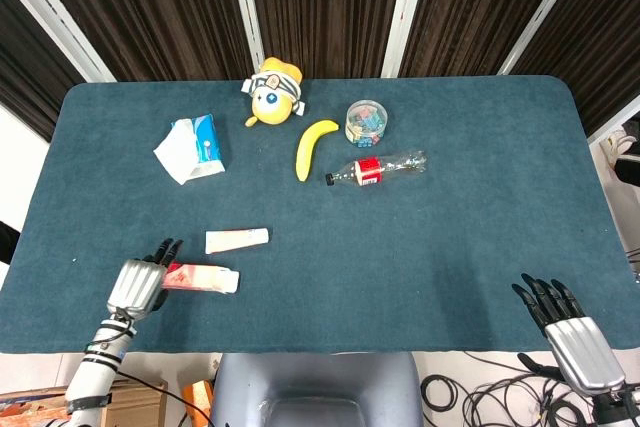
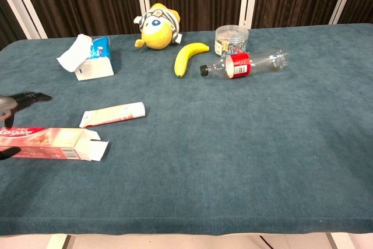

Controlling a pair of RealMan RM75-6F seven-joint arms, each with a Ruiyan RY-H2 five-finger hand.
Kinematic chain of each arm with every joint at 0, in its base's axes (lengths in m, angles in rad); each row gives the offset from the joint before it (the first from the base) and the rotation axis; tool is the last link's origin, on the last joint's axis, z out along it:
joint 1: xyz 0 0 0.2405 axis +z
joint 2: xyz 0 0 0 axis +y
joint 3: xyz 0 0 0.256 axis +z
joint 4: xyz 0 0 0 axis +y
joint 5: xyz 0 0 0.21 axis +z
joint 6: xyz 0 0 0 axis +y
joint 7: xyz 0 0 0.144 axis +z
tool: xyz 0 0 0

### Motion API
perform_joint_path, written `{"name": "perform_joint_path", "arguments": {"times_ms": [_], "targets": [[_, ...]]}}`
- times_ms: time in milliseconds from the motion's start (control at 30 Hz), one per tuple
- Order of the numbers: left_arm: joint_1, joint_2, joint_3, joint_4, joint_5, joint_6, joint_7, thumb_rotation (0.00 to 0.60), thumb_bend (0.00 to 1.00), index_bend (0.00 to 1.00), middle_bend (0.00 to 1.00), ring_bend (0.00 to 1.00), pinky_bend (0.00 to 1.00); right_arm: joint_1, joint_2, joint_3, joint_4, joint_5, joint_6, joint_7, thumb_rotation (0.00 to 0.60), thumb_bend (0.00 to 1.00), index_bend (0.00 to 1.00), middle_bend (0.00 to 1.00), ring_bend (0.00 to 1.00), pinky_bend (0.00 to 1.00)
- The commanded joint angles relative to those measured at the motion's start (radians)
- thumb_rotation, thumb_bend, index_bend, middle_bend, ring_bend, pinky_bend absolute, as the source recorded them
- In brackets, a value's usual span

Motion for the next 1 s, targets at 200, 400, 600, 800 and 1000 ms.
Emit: {"name": "perform_joint_path", "arguments": {"times_ms": [200, 400, 600, 800, 1000], "targets": [[0.173, 0.131, 0.132, -0.022, 0.451, 0.364, -0.263, 0.600, 0.30, 0.00, 0.00, 0.05, 0.22, -0.006, -0.010, 0.010, -0.006, 0.014, 0.012, -0.008, 0.600, 0.10, 0.02, 0.00, 0.05, 0.07], [0.271, 0.095, 0.149, 0.192, 0.544, 0.502, -0.422, 0.600, 0.31, 0.00, 0.01, 0.07, 0.16, -0.019, -0.026, 0.026, -0.003, 0.025, 0.044, -0.007, 0.600, 0.09, 0.02, 0.00, 0.05, 0.07], [0.261, 0.210, 0.191, 0.071, 0.480, 0.340, -0.561, 0.600, 0.31, 0.00, 0.02, 0.06, 0.16, -0.022, -0.035, 0.026, 0.001, 0.025, 0.044, -0.023, 0.600, 0.09, 0.02, 0.00, 0.05, 0.07], [0.275, 0.230, 0.163, 0.059, 0.471, 0.329, -0.550, 0.600, 0.31, 0.00, 0.02, 0.06, 0.16, -0.019, -0.037, 0.024, 0.004, 0.023, 0.034, -0.030, 0.600, 0.10, 0.02, 0.00, 0.05, 0.07], [0.288, 0.233, 0.154, 0.067, 0.500, 0.324, -0.566, 0.600, 0.31, 0.00, 0.02, 0.06, 0.16, -0.021, -0.036, 0.025, -0.002, 0.026, 0.036, -0.031, 0.600, 0.10, 0.02, 0.00, 0.05, 0.07]]}}
